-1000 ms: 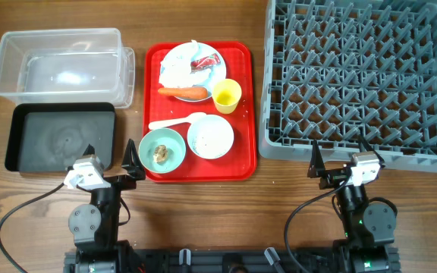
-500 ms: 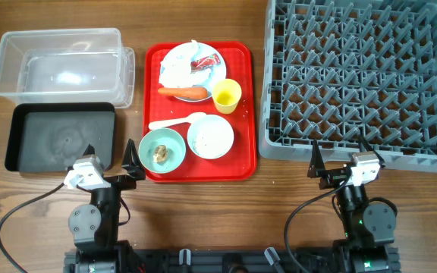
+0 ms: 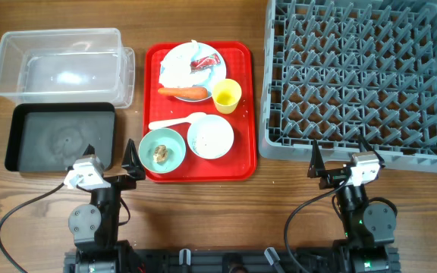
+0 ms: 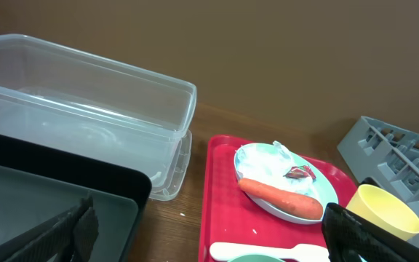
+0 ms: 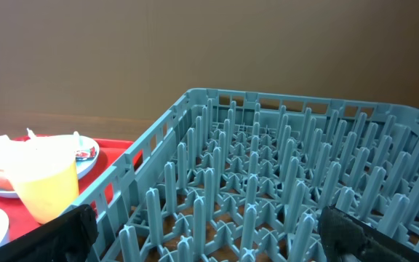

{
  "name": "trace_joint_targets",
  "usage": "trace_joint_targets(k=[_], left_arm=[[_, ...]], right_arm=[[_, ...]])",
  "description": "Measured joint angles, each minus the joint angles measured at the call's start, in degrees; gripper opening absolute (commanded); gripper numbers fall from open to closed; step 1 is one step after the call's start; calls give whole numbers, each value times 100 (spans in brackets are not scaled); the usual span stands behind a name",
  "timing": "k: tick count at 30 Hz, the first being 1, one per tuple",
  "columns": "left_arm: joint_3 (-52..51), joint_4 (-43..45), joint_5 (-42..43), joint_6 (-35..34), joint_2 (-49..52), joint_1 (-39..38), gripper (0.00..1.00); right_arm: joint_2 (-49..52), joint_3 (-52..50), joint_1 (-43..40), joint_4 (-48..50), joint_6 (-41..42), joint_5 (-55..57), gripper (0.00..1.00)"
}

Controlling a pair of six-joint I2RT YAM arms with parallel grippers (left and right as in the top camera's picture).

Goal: Sort waste into correct bins and load items into the dishwasher rack

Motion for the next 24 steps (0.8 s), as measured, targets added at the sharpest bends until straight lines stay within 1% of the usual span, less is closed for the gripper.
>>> trace_joint_targets(k=[12,16,18,20,24], left_arm=[[0,0,0,0,0,0,100],[-2,22,0,0,0,2,100],[-20,225,0,0,0,0,100],[-20,400,4,0,0,0,100],[267,232,131,0,11,0,100]], right_arm=[[0,0,0,90,2,-2,100],[7,-2,0,793,31,-186,99],[4,0,0,1290,195,-251,99],[4,0,0,1362,376,-313,100],[44,111,0,1377,575,-597,100]])
